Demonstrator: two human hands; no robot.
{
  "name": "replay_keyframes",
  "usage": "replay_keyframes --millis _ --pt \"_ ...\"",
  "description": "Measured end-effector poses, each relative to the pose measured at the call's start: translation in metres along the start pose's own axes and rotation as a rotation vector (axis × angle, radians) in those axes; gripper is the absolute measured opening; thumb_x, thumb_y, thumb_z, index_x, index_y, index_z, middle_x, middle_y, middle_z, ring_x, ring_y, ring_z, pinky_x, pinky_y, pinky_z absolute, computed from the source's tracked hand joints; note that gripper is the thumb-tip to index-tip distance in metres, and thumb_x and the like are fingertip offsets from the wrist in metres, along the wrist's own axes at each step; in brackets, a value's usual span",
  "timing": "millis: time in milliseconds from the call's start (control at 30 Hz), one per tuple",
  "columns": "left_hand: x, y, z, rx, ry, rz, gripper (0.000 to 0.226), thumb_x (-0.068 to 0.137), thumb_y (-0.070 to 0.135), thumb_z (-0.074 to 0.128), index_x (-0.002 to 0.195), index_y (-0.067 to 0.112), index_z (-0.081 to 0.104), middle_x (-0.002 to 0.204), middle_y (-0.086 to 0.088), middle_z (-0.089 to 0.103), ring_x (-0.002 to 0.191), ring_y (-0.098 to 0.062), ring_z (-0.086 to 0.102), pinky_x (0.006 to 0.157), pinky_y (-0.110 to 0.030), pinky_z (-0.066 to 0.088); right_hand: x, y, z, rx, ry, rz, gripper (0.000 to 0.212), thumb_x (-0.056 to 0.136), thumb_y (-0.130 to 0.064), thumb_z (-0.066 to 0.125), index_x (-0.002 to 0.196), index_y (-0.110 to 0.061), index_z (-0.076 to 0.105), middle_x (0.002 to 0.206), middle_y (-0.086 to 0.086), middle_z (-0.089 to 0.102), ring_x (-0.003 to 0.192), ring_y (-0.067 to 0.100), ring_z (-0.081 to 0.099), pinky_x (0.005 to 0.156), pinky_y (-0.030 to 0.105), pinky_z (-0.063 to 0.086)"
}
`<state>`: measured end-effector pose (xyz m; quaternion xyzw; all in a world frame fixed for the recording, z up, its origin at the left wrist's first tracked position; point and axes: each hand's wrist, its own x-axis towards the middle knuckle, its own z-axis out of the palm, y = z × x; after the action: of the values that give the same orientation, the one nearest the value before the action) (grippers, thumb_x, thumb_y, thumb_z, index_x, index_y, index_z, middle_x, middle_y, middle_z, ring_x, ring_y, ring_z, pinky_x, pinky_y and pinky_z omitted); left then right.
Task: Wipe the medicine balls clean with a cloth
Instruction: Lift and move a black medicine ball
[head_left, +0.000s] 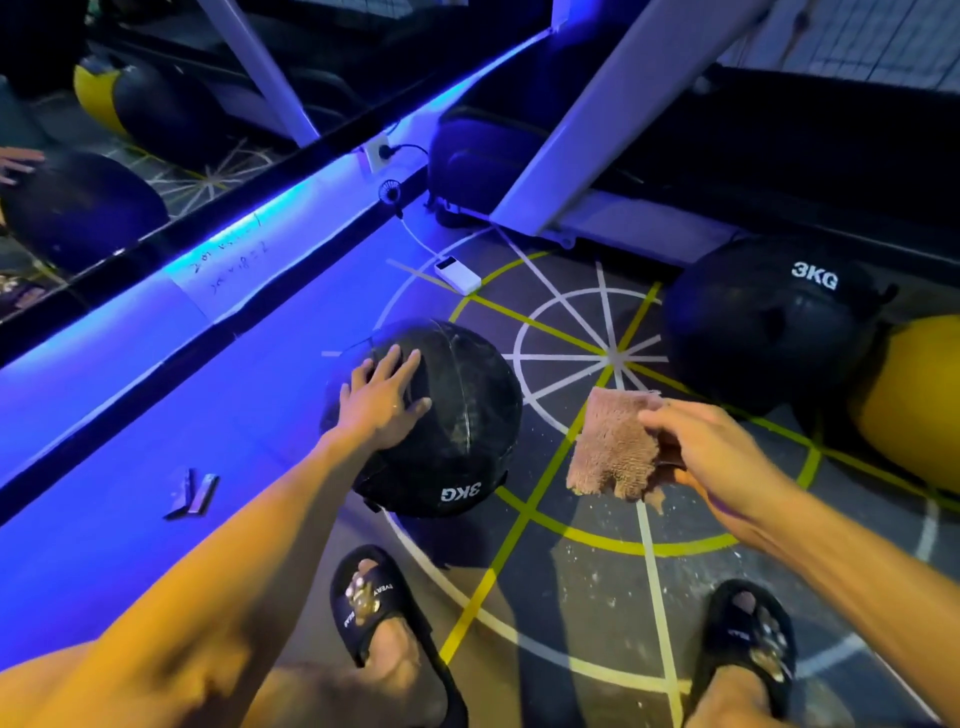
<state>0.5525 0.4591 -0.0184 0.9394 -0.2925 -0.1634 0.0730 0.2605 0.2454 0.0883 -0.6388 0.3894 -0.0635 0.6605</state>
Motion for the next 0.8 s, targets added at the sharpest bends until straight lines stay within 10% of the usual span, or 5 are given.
replay_keyframes --millis 167,367,533,667,800 --pt "-0.015 0.009 0.005 0.022 0.095 0.108 0.094 0.087 0.067 0.066 0.162 0.041 0.016 0.172 0.005 0.008 0.154 -0.030 0.014 0.124 -0.059 0.007 0.010 0.028 -0.009 -0.382 -0.022 -0.002 0.028 0.101 -0.010 0.049 0.103 -0.024 0.073 0.094 0.005 0.071 0.083 0.018 0.064 0.059 0.029 0.048" --pt "-0.027 -0.021 0.021 -0.379 0.476 -0.270 0.096 0.082 0.063 0.075 0.159 0.031 0.028 0.165 -0.008 0.023 0.143 -0.041 0.032 0.115 -0.053 0.033 0.058 0.100 0.023 -0.530 -0.055 0.153 0.023 0.103 -0.020 0.050 0.101 -0.010 0.070 0.099 0.009 0.071 0.088 0.019 0.063 0.068 0.034 0.048" --pt "-0.051 -0.069 0.087 -0.945 0.278 -0.380 0.120 0.064 0.086 0.071 0.160 0.030 0.025 0.154 0.004 0.048 0.141 -0.015 0.047 0.118 -0.044 0.038 0.113 0.168 0.082 -0.458 -0.110 0.264 0.011 0.097 -0.024 0.062 0.104 -0.020 0.069 0.111 0.007 0.072 0.103 0.026 0.066 0.090 0.042 0.053" --pt "-0.040 -0.084 0.086 -1.058 0.359 -0.384 0.081 0.091 0.059 0.068 0.157 0.028 0.032 0.147 0.007 0.053 0.132 -0.010 0.054 0.111 -0.036 0.043 0.154 0.188 0.118 -0.419 -0.092 0.266 0.031 0.098 -0.028 0.063 0.128 -0.019 0.064 0.124 0.000 0.064 0.119 0.025 0.060 0.099 0.036 0.047" --pt "-0.049 -0.094 0.093 -1.030 0.393 -0.552 0.069 0.100 0.018 0.064 0.160 0.024 0.030 0.158 0.001 0.041 0.138 -0.017 0.047 0.105 -0.034 0.040 0.187 0.193 0.148 -0.411 -0.084 0.271 0.023 0.100 -0.025 0.061 0.082 -0.013 0.053 0.083 0.003 0.058 0.092 0.026 0.057 0.075 0.037 0.041"
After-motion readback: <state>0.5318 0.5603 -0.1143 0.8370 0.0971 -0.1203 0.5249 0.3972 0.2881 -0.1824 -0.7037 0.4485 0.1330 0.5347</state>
